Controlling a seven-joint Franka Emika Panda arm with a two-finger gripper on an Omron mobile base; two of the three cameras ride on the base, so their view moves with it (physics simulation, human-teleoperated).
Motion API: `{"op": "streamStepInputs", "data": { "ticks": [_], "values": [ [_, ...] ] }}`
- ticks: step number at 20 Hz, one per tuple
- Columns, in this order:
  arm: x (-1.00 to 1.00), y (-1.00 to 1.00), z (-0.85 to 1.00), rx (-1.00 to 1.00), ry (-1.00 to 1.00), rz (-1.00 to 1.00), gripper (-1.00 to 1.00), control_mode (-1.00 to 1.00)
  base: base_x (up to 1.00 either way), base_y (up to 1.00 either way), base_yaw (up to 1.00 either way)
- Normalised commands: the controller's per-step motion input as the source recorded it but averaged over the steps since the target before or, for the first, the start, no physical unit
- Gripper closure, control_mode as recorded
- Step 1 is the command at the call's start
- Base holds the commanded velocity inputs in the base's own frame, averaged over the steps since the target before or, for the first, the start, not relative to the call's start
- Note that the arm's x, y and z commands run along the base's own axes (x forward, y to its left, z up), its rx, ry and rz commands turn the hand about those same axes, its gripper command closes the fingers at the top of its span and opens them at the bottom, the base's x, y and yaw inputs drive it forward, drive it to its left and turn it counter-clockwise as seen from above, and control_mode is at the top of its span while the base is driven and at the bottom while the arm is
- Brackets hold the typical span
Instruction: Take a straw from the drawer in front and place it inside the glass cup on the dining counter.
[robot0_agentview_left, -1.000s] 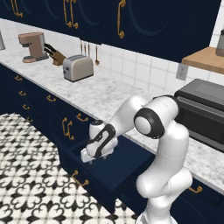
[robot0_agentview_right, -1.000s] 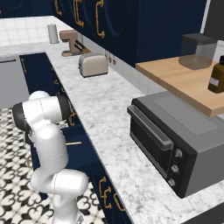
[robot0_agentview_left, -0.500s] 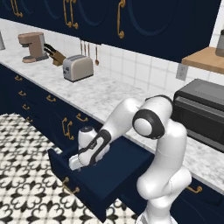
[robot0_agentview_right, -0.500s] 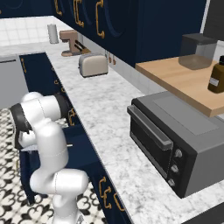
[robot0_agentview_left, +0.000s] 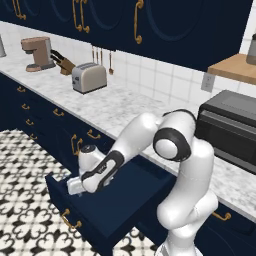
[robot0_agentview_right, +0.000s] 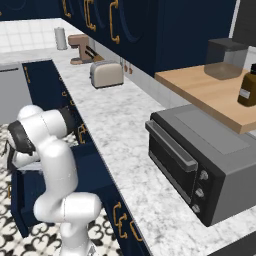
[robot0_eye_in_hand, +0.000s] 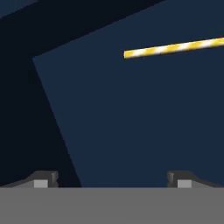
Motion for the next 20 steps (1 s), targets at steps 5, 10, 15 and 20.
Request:
{"op": "streamStepInputs", "data": {
  "ticks": [5,10,15,20],
  "values": [
    [0.48,-0.81,0.21,0.00,0.00,-0.41,-1.00,-1.00,0.00,0.00,0.00],
    [0.38,-0.77,-0.03,0.00,0.00,-0.34,-1.00,-1.00,0.00,0.00,0.00],
    [0.46,-0.32,-0.27,0.04,0.00,-0.23,-1.00,-1.00,0.00,0.00,0.00],
    [0.57,-0.07,-0.36,0.09,0.00,-0.17,-1.00,-1.00,0.00,0.00,0.00]
  ]
}}
